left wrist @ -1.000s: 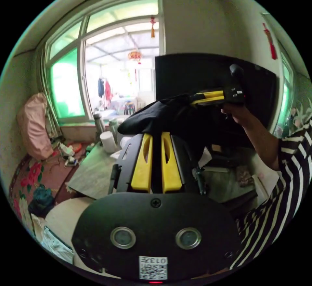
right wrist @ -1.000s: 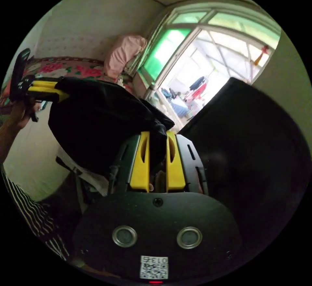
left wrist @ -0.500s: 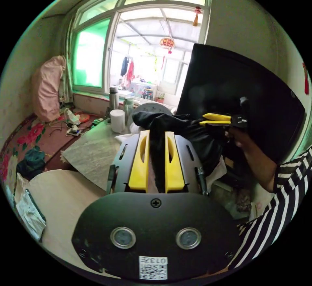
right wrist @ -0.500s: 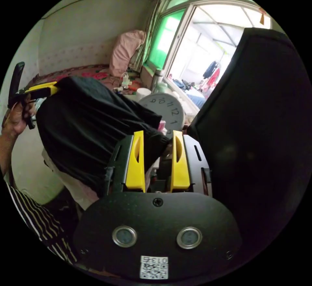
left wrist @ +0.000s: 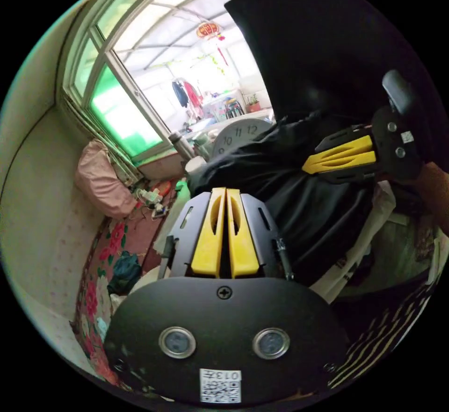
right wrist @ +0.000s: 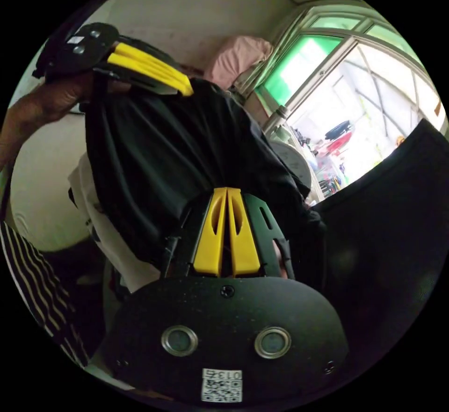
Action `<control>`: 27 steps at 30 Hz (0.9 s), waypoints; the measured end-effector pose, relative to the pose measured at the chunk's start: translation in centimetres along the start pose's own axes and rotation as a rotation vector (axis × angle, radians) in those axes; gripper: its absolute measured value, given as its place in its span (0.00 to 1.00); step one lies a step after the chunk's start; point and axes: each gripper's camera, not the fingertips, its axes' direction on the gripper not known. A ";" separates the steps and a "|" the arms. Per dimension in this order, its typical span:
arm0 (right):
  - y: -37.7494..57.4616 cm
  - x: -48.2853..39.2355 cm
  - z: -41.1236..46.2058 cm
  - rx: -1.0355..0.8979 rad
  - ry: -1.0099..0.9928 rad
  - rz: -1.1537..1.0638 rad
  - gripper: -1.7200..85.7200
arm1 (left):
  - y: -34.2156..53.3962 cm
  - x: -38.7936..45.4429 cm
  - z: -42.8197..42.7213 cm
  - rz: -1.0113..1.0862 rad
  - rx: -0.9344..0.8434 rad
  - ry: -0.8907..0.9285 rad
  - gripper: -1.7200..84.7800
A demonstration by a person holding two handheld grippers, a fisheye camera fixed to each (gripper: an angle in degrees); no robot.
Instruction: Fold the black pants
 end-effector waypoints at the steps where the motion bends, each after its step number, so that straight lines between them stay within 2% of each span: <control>1: 0.1 -0.1 0.3 0.024 -0.002 0.004 0.02 | 0.2 -0.3 0.6 -0.025 -0.015 0.018 0.02; 6: -1.7 -0.6 1.1 0.050 0.006 0.040 0.02 | 0.6 -2.0 1.5 -0.052 0.007 0.012 0.02; 11: -4.4 -2.1 1.7 0.054 0.062 0.030 0.02 | 2.0 -6.9 1.6 -0.137 0.051 0.172 0.02; 13: -5.5 -2.7 1.8 0.055 0.088 0.021 0.02 | 4.0 -10.0 0.1 -0.187 0.141 0.247 0.02; 16: -7.3 -4.0 1.3 0.088 0.202 0.034 0.02 | 9.1 -13.5 -2.5 -0.257 0.206 0.189 0.02; 18: -8.8 -5.4 -1.6 0.258 0.299 0.093 0.02 | 13.4 -15.4 -3.7 -0.289 0.208 0.135 0.02; 20: -10.4 -7.3 -3.8 0.375 0.335 0.092 0.02 | 18.4 -17.5 -4.3 -0.309 0.171 0.131 0.02; 22: -13.3 -9.7 -4.8 0.380 0.294 0.086 0.02 | 25.7 -20.7 -4.3 -0.397 0.032 0.140 0.02; 25: -18.6 -15.6 -4.8 0.405 0.103 0.091 0.02 | 35.4 -24.9 -4.3 -0.543 -0.139 0.143 0.02; 27: -23.3 -21.7 -2.8 0.330 0.039 0.092 0.02 | 41.1 -27.8 -4.9 -0.649 -0.192 0.152 0.02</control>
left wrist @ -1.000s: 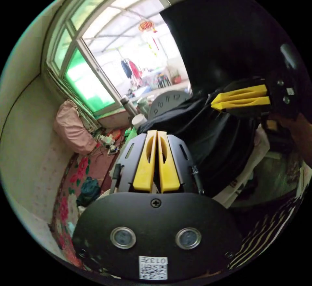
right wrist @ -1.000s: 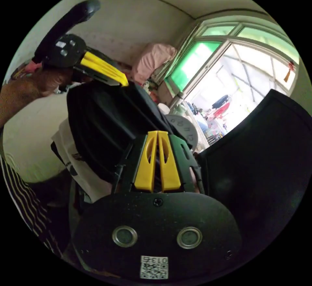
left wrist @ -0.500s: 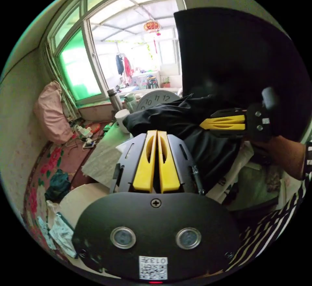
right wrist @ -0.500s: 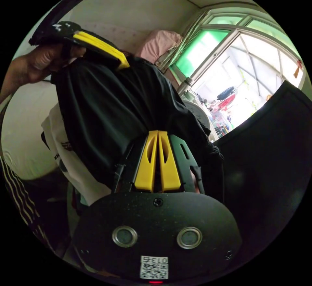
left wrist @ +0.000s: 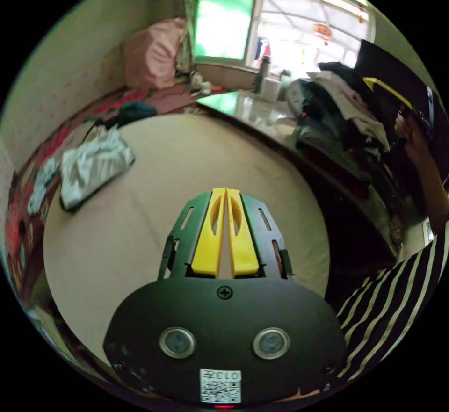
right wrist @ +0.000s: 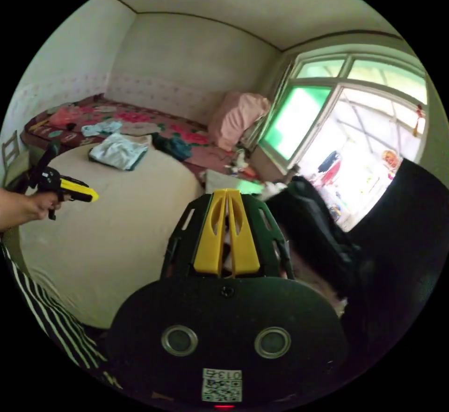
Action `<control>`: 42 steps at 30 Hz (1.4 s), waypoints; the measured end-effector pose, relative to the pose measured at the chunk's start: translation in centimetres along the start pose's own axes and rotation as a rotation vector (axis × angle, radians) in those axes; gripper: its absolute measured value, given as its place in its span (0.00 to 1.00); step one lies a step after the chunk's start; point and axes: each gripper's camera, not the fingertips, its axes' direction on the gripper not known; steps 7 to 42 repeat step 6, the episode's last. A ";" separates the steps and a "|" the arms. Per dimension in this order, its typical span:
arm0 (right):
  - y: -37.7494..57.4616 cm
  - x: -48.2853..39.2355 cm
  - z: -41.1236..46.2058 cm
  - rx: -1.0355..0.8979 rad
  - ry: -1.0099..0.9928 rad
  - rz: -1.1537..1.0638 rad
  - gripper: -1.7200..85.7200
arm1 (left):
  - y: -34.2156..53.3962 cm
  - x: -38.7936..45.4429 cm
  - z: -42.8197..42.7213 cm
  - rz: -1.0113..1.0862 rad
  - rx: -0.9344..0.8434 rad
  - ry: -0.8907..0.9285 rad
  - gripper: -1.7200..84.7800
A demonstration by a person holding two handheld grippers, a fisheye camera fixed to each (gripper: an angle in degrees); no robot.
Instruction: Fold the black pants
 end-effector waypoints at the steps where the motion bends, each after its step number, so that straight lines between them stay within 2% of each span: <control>1: -0.8 -1.6 0.9 -0.021 -0.034 0.001 0.02 | 1.7 -3.8 -0.4 -0.065 -0.031 -0.014 0.02; 3: -3.6 -7.8 5.0 -0.120 -0.220 -0.017 0.03 | 3.8 -9.2 -1.2 -0.144 -0.055 -0.033 0.03; 6: -7.2 -14.2 10.2 -0.209 -0.396 -0.015 0.06 | 5.4 -17.7 -2.8 -0.220 -0.077 -0.063 0.05; 42: -7.2 -14.2 10.2 -0.209 -0.396 -0.015 0.06 | 5.4 -17.7 -2.8 -0.220 -0.077 -0.063 0.05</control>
